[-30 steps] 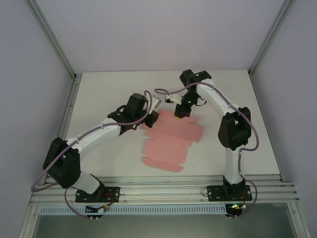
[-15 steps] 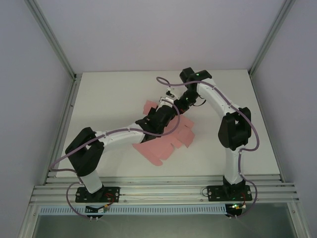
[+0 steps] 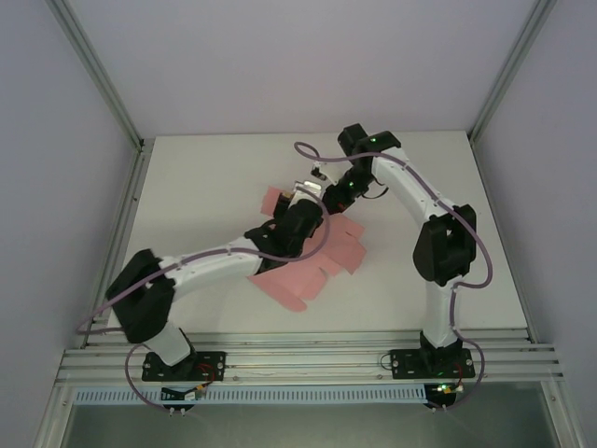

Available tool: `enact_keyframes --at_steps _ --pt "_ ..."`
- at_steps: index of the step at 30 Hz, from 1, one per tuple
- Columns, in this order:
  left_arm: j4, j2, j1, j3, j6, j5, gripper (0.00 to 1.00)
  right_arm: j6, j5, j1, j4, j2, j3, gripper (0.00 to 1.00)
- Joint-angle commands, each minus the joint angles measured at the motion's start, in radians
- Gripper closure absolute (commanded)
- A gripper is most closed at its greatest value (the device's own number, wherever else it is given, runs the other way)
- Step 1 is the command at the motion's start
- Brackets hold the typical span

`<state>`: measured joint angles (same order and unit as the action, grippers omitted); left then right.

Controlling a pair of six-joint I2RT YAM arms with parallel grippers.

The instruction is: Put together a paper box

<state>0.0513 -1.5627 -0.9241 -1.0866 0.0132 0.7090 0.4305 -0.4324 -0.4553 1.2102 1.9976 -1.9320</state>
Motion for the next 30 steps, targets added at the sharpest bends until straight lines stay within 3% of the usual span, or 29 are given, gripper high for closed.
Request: enact_keyframes --at_steps 1,3,5,9,12,15,19,23,26,30 --pt "-0.053 0.167 0.036 0.076 -0.058 -0.112 0.16 0.017 -0.072 0.014 -0.054 -0.061 -0.009 1.00" --pt "-0.100 0.271 0.106 0.137 -0.126 -0.159 0.04 0.036 -0.078 0.027 -0.042 -0.070 -0.006 1.00" --pt "-0.139 0.367 0.195 0.199 -0.169 -0.283 0.00 0.050 -0.077 0.037 -0.037 -0.076 -0.001 1.00" --pt "-0.175 0.503 0.417 0.305 -0.237 -0.673 0.00 0.082 -0.123 0.061 -0.018 -0.079 0.003 1.00" --pt "-0.219 0.498 0.594 0.314 -0.286 -0.931 0.00 0.149 -0.198 0.078 0.022 -0.077 0.004 1.00" --pt "-0.083 0.450 0.708 0.372 -0.296 -1.203 0.00 0.199 -0.231 0.086 0.052 -0.065 -0.003 1.00" --pt "0.098 0.346 0.762 0.398 -0.299 -1.381 0.20 0.241 -0.288 0.093 0.103 -0.042 -0.030 1.00" --pt "0.193 0.236 0.773 0.362 -0.275 -1.542 0.33 0.253 -0.292 0.095 0.128 -0.022 -0.048 1.00" --pt "0.193 0.183 0.774 0.350 -0.242 -1.544 0.49 0.252 -0.292 0.094 0.127 -0.020 -0.047 1.00" --pt "0.240 0.133 0.775 0.351 -0.262 -1.587 0.56 0.250 -0.305 0.096 0.124 -0.025 -0.044 1.00"
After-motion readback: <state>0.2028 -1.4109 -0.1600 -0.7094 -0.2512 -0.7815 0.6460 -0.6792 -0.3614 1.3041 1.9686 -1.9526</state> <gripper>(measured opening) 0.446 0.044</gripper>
